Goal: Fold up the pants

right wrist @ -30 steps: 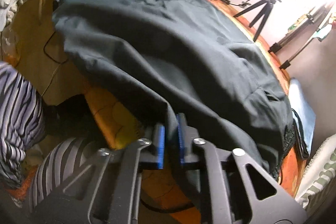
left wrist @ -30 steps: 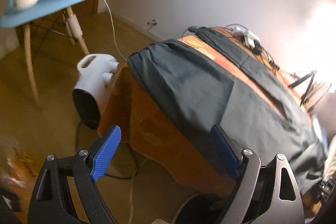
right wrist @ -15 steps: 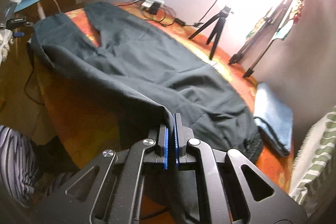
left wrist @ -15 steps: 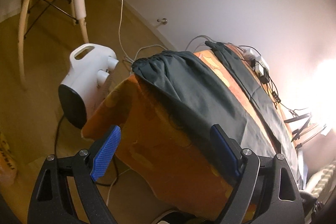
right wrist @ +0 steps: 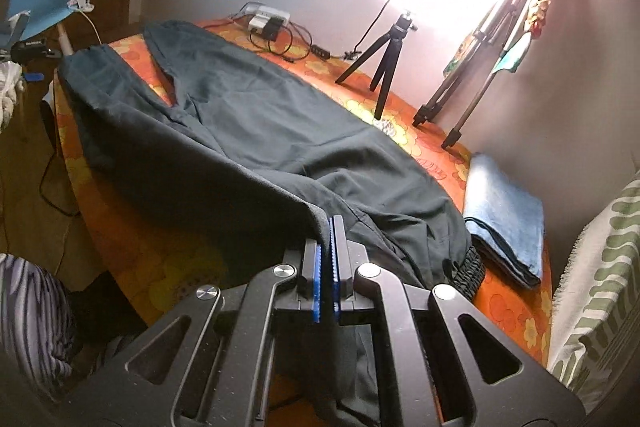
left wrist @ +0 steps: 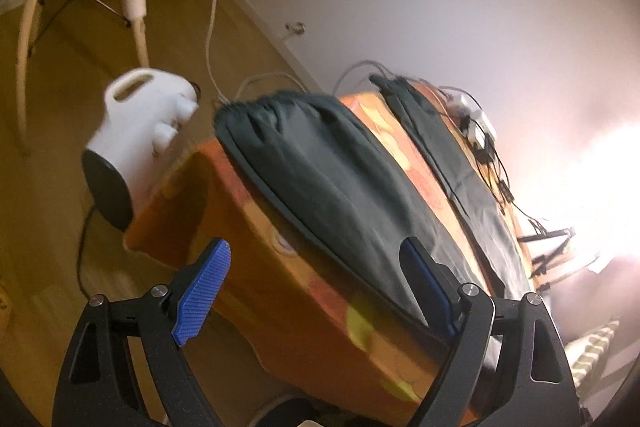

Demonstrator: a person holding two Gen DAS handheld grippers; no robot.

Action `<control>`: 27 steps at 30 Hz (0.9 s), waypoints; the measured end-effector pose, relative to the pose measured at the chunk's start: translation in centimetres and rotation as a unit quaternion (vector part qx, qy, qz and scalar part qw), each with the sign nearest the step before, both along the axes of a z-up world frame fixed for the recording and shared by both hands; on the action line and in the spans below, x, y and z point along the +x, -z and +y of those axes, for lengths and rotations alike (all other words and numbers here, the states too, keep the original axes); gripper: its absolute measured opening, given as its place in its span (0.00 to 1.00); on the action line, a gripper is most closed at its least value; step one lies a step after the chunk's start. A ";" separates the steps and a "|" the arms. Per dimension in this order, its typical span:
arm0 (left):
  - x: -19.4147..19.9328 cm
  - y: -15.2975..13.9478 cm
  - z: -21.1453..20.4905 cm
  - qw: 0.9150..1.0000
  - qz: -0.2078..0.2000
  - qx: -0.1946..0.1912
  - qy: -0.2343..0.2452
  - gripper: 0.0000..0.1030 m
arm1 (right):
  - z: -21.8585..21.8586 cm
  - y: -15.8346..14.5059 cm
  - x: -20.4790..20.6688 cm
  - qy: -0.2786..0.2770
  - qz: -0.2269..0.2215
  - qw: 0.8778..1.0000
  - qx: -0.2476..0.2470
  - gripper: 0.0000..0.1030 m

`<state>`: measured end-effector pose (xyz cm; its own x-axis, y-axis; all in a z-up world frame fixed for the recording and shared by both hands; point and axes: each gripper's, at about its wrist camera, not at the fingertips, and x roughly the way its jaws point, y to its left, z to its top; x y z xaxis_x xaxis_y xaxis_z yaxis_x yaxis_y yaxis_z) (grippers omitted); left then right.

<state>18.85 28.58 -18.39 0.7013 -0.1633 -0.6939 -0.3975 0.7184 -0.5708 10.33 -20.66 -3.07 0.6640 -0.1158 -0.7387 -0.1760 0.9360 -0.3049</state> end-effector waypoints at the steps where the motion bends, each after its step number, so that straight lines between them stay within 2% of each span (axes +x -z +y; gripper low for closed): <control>1: 0.0 0.0 -0.4 1.000 0.001 -0.004 0.005 0.84 | 0.0 -0.3 0.0 -0.001 -0.005 1.000 -0.001 0.03; 6: 0.0 0.3 -2.5 0.999 0.006 -0.045 0.025 0.84 | 0.2 -2.3 0.1 -0.003 -0.031 0.999 -0.011 0.03; 11: 0.7 0.8 -3.1 0.996 0.013 -0.087 0.011 0.84 | 0.5 -3.7 0.2 -0.006 -0.047 0.999 -0.018 0.03; 14: 0.7 0.9 -3.1 0.996 0.016 -0.092 -0.011 0.84 | 0.4 -4.4 0.2 -0.008 -0.056 0.998 -0.020 0.03; 17: 0.2 1.0 -3.0 0.993 0.011 -0.114 -0.026 0.84 | 0.3 -5.0 -0.1 -0.006 -0.063 0.998 -0.019 0.03; 20: -0.3 0.1 -3.7 0.994 0.003 -0.102 -0.025 0.84 | -0.1 -5.4 -0.4 -0.002 -0.064 0.998 -0.015 0.03; 27: 0.0 -0.2 -4.9 0.992 -0.004 -0.127 -0.017 0.84 | -0.3 -5.8 -0.5 -0.003 -0.069 0.998 -0.008 0.03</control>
<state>18.86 23.72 -18.22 0.7152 -0.3075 -0.6276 -0.4138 0.5374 -0.7348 9.85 -20.95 2.72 0.7605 -0.1227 -0.6377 -0.1368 0.9297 -0.3420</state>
